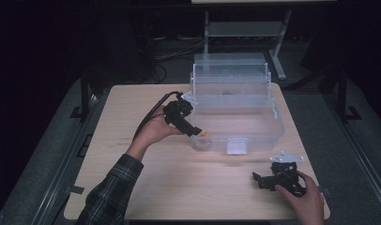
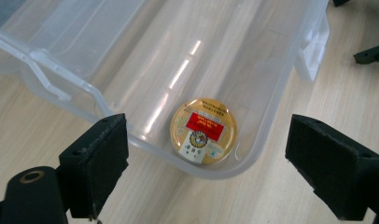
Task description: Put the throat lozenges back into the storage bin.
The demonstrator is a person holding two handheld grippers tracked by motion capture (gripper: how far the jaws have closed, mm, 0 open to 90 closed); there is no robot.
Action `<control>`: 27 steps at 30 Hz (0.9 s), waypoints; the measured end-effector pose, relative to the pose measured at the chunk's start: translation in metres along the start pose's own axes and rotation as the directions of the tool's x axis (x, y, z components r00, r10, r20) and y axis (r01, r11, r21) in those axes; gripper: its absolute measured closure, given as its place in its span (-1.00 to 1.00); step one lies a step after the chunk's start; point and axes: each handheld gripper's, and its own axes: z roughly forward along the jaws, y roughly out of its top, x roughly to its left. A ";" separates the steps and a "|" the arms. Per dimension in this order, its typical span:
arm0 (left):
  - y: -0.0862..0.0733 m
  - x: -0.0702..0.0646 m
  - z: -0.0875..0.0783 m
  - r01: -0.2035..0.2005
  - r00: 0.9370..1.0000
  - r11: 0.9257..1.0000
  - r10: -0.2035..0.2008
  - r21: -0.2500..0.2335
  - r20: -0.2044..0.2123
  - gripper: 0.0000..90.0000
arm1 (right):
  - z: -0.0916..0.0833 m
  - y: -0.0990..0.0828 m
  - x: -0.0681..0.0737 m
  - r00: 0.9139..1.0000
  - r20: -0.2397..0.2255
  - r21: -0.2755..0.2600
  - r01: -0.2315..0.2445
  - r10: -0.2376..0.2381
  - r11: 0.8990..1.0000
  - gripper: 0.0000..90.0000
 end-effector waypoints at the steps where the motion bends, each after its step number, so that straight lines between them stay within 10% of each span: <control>1: -0.002 0.000 -0.001 -0.004 1.000 1.000 0.004 0.002 -0.001 -0.73 | 0.000 0.000 0.000 1.000 0.000 0.000 0.000 0.000 1.000 -1.00; 27: -0.049 -0.016 -0.023 0.016 0.999 0.999 -0.018 -0.046 -0.036 -0.75 | 0.000 0.000 0.000 1.000 0.000 0.000 0.000 0.000 1.000 -1.00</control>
